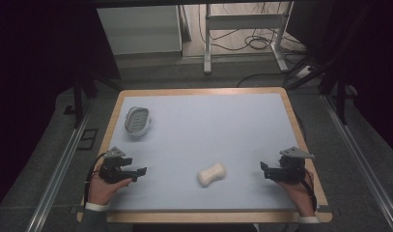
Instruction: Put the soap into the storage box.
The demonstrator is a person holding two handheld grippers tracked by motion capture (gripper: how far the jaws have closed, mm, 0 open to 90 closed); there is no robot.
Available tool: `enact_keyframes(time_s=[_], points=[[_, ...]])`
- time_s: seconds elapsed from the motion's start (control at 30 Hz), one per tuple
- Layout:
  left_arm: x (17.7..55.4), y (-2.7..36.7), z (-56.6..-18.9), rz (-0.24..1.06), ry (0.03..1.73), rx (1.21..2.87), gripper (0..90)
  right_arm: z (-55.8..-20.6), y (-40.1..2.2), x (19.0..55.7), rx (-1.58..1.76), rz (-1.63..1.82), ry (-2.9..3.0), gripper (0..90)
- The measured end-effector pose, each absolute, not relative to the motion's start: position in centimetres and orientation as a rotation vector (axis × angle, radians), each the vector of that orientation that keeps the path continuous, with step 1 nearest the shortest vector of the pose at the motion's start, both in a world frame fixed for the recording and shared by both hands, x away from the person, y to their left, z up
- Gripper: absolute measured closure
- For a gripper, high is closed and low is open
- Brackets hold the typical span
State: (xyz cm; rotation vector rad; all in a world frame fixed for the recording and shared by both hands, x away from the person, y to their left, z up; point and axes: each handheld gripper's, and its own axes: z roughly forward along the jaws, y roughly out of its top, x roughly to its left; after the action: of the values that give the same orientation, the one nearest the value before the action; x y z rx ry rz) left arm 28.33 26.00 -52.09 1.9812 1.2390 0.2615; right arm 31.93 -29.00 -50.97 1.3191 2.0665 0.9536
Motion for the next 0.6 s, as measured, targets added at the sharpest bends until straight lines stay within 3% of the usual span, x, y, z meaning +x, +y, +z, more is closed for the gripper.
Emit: enact_keyframes(time_s=[0.6], points=[[28.09, 26.09, -51.72, 0.285, 1.247, 1.976, 19.1, -50.97, -29.36, 31.78, 1.328, 0.987, 2.074, 7.8]])
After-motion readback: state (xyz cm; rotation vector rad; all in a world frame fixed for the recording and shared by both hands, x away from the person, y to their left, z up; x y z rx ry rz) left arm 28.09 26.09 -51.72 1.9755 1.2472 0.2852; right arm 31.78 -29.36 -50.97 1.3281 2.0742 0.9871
